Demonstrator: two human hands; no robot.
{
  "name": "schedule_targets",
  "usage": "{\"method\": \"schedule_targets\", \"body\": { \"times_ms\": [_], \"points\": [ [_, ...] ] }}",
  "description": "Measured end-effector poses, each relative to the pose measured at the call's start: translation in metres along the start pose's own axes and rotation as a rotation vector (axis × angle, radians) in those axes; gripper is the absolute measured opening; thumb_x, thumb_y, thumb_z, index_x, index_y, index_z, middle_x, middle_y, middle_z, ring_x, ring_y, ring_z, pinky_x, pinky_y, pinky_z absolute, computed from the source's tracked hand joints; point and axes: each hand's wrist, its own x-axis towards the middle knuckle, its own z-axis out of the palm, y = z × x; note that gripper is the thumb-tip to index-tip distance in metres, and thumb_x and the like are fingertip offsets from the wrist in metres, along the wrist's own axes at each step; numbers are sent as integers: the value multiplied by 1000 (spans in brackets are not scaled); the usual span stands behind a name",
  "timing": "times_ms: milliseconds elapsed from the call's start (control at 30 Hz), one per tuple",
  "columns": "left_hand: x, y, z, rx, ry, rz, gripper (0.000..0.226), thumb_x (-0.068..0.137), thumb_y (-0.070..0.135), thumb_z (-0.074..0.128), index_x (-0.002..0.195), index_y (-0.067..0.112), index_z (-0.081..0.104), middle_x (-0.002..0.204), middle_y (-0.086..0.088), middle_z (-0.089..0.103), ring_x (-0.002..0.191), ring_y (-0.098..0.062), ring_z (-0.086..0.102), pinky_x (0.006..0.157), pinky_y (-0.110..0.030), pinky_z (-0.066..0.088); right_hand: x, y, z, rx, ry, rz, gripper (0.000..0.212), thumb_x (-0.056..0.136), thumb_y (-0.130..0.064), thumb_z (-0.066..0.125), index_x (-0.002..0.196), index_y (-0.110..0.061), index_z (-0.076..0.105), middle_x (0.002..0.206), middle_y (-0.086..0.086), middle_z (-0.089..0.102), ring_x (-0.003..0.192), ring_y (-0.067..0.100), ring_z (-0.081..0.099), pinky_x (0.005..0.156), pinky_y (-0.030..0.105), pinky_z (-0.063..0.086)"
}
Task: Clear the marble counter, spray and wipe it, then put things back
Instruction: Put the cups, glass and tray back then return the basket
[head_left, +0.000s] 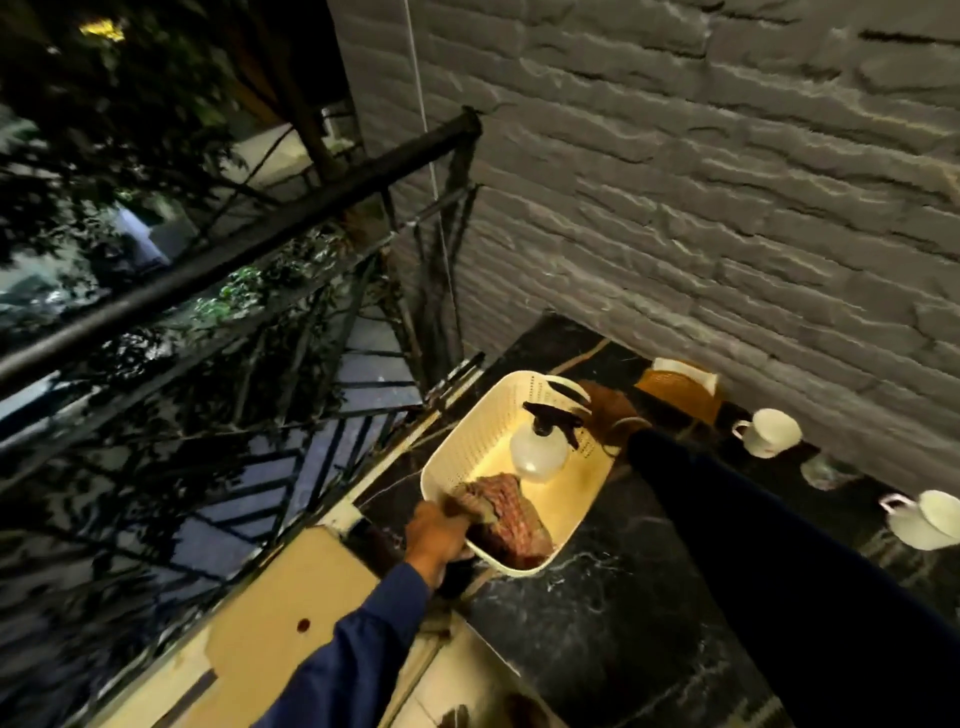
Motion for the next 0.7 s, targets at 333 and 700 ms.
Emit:
{"method": "schedule_targets", "body": {
  "times_ms": [333,700],
  "points": [
    [5,-10,-75,-83,81,-4,24,82,2,59,104,0,68,90,-18,72,63,-30,72,50,-41,60,31,-71,12,-146,-73,-246,22,92,-16,54,105,-7,69,105,19,69,100,36,64,89,46,51],
    [-19,-52,-329,177,626,76,18,56,18,67,57,0,63,54,-15,60,55,-14,58,51,-38,52,-39,-295,107,-126,-230,-511,13,84,-20,64,88,-11,73,94,16,73,93,35,68,85,45,54]
  ]
}}
